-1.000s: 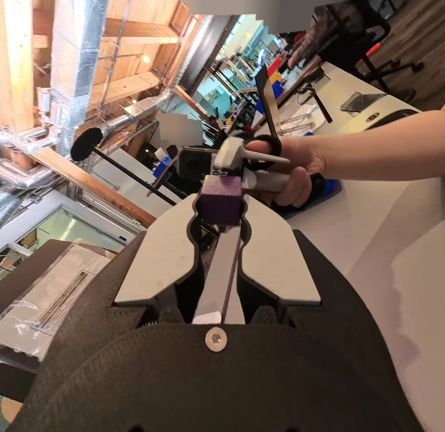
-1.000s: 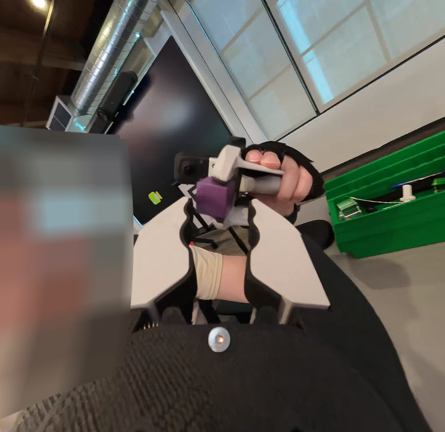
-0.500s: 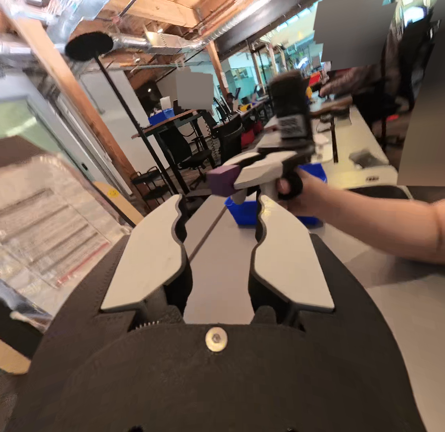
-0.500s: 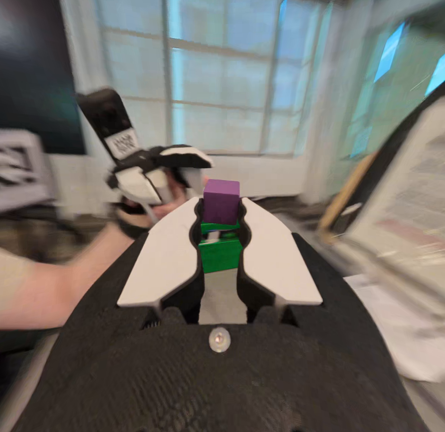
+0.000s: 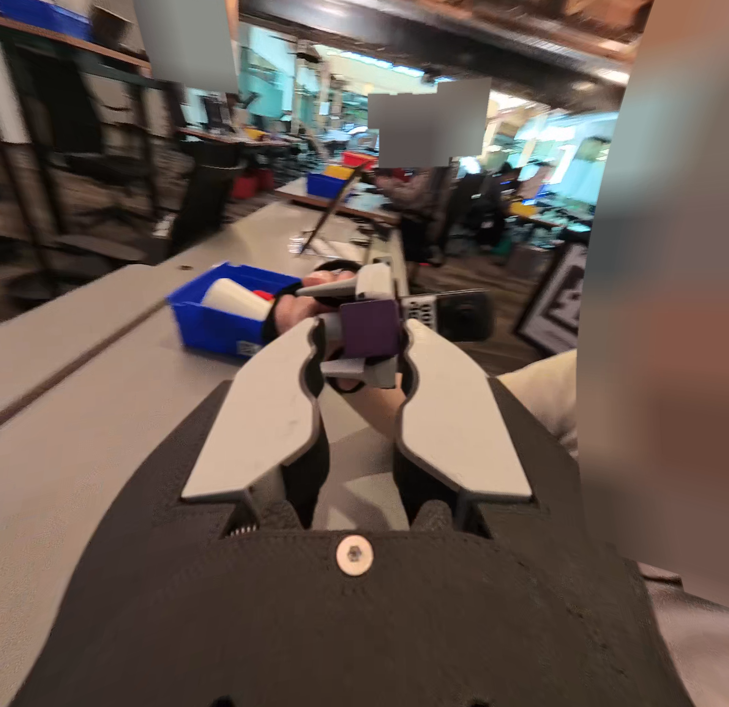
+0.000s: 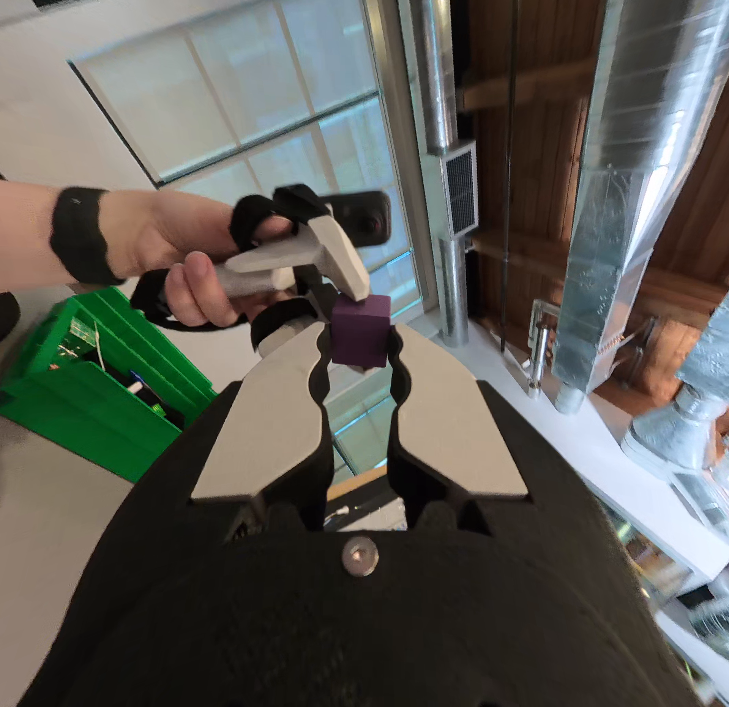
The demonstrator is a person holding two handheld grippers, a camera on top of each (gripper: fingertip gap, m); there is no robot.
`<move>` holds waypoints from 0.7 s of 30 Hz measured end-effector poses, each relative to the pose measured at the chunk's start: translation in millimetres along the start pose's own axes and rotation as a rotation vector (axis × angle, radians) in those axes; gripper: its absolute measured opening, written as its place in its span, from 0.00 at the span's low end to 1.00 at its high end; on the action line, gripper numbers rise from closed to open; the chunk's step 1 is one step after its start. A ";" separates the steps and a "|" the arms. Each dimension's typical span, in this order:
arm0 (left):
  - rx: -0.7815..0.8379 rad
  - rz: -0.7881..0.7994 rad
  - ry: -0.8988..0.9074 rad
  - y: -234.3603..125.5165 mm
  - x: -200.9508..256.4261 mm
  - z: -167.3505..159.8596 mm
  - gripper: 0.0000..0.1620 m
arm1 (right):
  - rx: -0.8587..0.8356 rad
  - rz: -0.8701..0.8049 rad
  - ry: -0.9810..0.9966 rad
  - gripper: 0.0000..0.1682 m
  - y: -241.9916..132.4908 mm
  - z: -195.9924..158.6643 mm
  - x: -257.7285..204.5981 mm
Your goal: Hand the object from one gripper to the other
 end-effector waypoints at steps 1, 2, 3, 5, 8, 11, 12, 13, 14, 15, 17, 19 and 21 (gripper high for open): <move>-0.006 -0.060 -0.017 -0.7 4.9 -0.9 0.17 | 0.005 0.015 -0.007 0.17 0.3 0.7 -2.1; -0.019 -0.074 -0.019 1.0 5.4 -3.3 0.17 | 0.001 0.025 -0.020 0.17 0.7 0.0 -3.7; -0.039 -0.067 -0.001 3.6 4.2 -7.5 0.18 | -0.011 0.030 -0.033 0.17 1.3 -2.0 -4.9; -0.047 -0.017 0.060 8.6 -1.1 -10.5 0.17 | -0.047 0.021 -0.050 0.17 1.9 -9.0 -5.0; -0.014 0.185 0.219 13.5 -24.0 -5.3 0.17 | -0.128 0.027 0.011 0.18 0.3 -29.8 -1.6; 0.094 0.453 0.569 8.3 -43.6 7.5 0.17 | -0.179 0.121 0.291 0.22 -8.3 -55.2 -1.4; 0.106 0.547 0.697 6.4 -49.0 9.2 0.17 | -0.167 0.161 0.432 0.23 -11.1 -59.4 -1.7; 0.099 0.634 0.815 5.2 -54.4 9.6 0.17 | -0.130 0.214 0.602 0.23 -12.8 -58.7 -2.7; 0.078 0.701 0.934 5.8 -58.7 7.5 0.17 | -0.070 0.261 0.783 0.24 -13.2 -53.5 -2.2; 0.047 0.744 1.042 8.1 -62.4 2.4 0.17 | -0.016 0.272 0.964 0.24 -12.5 -49.2 2.6; -0.030 0.796 1.163 15.8 -71.1 -8.2 0.17 | -0.011 0.221 1.272 0.29 -9.9 -56.2 10.4; -0.065 0.774 1.219 26.9 -71.8 -18.5 0.18 | -0.104 0.227 1.426 0.33 -7.8 -67.3 -0.5; -0.081 0.767 1.243 34.5 -72.0 -24.1 0.18 | -0.238 0.223 1.440 0.34 -8.3 -81.3 -13.4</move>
Point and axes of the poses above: each gripper's, where its closed fingertips meet, y out along the fingers, z out of its top, x = y × z across the jaws, the point moved 1 cm from there along -y, back along the fingers, and after that the axes turned 15 degrees about z, right-handed, at the moved point
